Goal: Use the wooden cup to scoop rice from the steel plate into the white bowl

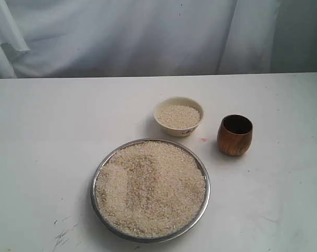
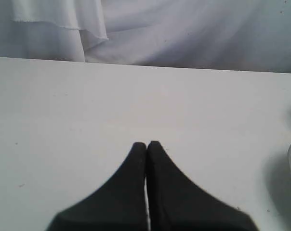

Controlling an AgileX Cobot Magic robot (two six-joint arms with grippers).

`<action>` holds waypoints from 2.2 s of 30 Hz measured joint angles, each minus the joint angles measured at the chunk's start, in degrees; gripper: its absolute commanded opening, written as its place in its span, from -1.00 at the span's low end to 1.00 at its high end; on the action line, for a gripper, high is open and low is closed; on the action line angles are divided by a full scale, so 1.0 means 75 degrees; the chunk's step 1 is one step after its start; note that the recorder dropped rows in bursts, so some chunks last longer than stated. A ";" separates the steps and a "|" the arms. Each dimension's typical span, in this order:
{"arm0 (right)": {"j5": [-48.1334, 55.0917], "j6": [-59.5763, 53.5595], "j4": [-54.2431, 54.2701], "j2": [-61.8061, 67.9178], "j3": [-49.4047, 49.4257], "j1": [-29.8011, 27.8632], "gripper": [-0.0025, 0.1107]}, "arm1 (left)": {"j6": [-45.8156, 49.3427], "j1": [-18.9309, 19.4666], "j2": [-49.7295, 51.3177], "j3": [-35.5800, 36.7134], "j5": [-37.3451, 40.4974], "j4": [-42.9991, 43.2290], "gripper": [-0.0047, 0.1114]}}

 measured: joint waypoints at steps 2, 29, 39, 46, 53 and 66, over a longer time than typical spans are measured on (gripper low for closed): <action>0.0000 0.0000 0.0000 0.0000 0.0000 0.0000 -0.96 | 0.0000 0.0000 0.0000 0.0000 0.0000 0.0000 -0.92; -0.6094 0.0235 0.0616 -0.0012 0.0000 0.0000 -0.96 | 0.0000 0.0000 0.0000 0.0000 0.0000 0.0000 -0.92; -0.7156 0.0087 0.0683 -0.0029 -0.0967 0.0000 -0.96 | 0.0000 0.0000 0.0000 0.0000 0.0000 0.0000 -0.92; -0.7294 -0.0167 0.0683 0.0864 -0.2262 0.0000 -0.96 | 0.0000 0.0000 0.0000 0.0000 0.0000 0.0000 -0.92; -0.7773 -0.0199 0.0273 0.2745 -0.3328 0.0000 -0.96 | 0.0000 0.0000 0.0000 0.0000 0.0000 0.0000 -0.92; -0.7896 0.0414 -0.1455 0.6225 -0.4089 0.0000 -0.96 | 0.0000 0.0000 0.0000 0.0000 0.0000 0.0000 -0.92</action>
